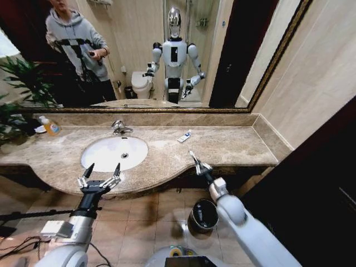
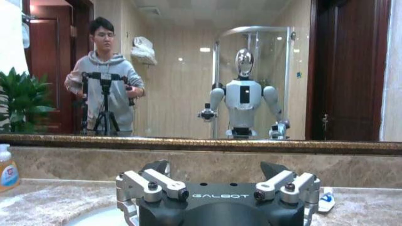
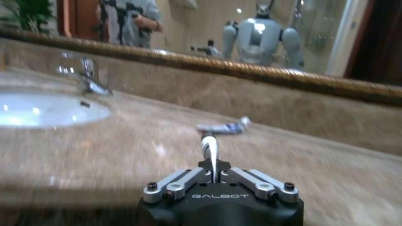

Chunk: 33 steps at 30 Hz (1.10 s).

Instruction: Pick up the trash from the sink and place it in the trash bin.

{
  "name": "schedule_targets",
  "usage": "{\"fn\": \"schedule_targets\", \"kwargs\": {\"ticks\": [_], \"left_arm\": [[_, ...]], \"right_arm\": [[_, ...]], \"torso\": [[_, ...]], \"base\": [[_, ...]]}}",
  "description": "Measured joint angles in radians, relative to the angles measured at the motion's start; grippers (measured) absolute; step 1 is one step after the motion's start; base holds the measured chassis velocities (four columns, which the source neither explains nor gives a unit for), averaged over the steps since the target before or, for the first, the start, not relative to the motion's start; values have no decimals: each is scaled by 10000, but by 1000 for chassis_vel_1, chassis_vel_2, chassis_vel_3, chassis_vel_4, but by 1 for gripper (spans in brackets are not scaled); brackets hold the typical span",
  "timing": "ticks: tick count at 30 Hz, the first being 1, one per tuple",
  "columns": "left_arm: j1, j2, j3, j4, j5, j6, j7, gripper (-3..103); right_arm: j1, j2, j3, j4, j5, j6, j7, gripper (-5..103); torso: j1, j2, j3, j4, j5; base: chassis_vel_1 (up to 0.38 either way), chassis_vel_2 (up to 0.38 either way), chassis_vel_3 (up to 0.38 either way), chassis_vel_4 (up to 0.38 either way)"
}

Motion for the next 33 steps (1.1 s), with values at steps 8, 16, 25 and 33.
{"fn": "schedule_targets", "kwargs": {"ticks": [8, 16, 25, 33], "left_arm": [[0, 0, 0, 0, 0, 0, 0, 100], [0, 0, 0, 0, 0, 0, 0, 100], [0, 0, 0, 0, 0, 0, -1, 100], [0, 0, -1, 0, 0, 0, -1, 100]], "right_arm": [[-2941, 1041, 1370, 511, -1487, 934, -239, 3], [-4778, 2363, 1916, -15, -2667, 1914, -725, 3], [-4189, 2416, 1480, -2085, -2686, 1466, -1411, 2], [-2446, 1804, 918, -3872, -2248, 491, -1565, 2]], "torso": [[0, 0, 1, 2, 1], [0, 1, 0, 1, -1], [1, 0, 2, 1, -1], [3, 0, 3, 4, 0]], "base": [[0, 0, 0, 0], [0, 0, 0, 0], [0, 0, 0, 0], [0, 0, 0, 0]]}}
